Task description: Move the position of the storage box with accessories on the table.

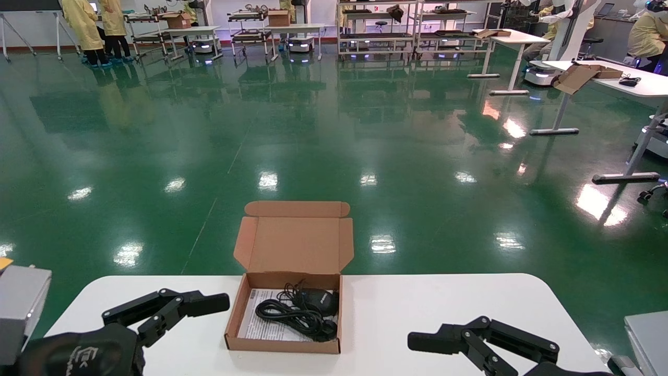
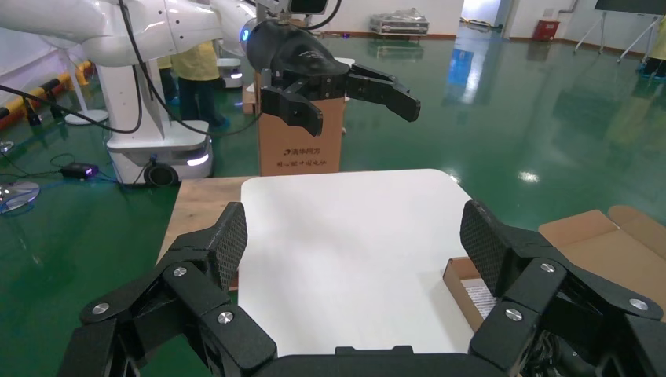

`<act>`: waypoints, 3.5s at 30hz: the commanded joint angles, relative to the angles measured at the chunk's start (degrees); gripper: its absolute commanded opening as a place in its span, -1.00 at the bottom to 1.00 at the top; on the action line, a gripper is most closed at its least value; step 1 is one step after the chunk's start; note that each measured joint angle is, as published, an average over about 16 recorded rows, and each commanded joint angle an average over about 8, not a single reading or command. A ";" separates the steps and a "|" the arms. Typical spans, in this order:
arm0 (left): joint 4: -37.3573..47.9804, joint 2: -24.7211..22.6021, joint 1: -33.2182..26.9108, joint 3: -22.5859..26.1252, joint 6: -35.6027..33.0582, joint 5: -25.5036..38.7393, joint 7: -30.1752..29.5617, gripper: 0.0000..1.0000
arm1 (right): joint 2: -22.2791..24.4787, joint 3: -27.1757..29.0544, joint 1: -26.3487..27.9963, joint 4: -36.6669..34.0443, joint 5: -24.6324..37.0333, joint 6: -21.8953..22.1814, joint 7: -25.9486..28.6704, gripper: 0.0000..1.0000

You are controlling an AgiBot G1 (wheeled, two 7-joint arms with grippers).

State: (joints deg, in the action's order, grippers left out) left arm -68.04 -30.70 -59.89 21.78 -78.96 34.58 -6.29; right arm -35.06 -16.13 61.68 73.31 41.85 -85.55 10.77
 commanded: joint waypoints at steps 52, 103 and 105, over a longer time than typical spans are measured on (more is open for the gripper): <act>0.00 0.00 0.00 0.00 0.00 0.00 0.00 1.00 | -37.93 -17.10 31.47 -55.38 27.64 16.02 -4.67 1.00; 0.02 0.00 0.01 -0.01 0.01 -0.01 0.00 1.00 | -41.97 -29.88 23.59 -56.90 22.27 43.76 -0.68 1.00; 0.02 0.00 0.01 -0.01 0.01 -0.01 0.00 1.00 | -40.92 -29.82 23.96 -57.06 22.26 43.43 -0.11 1.00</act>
State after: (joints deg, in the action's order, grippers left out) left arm -68.02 -30.70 -59.87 21.78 -78.94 34.58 -6.28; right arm -75.56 -45.91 86.16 15.97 63.88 -42.40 11.46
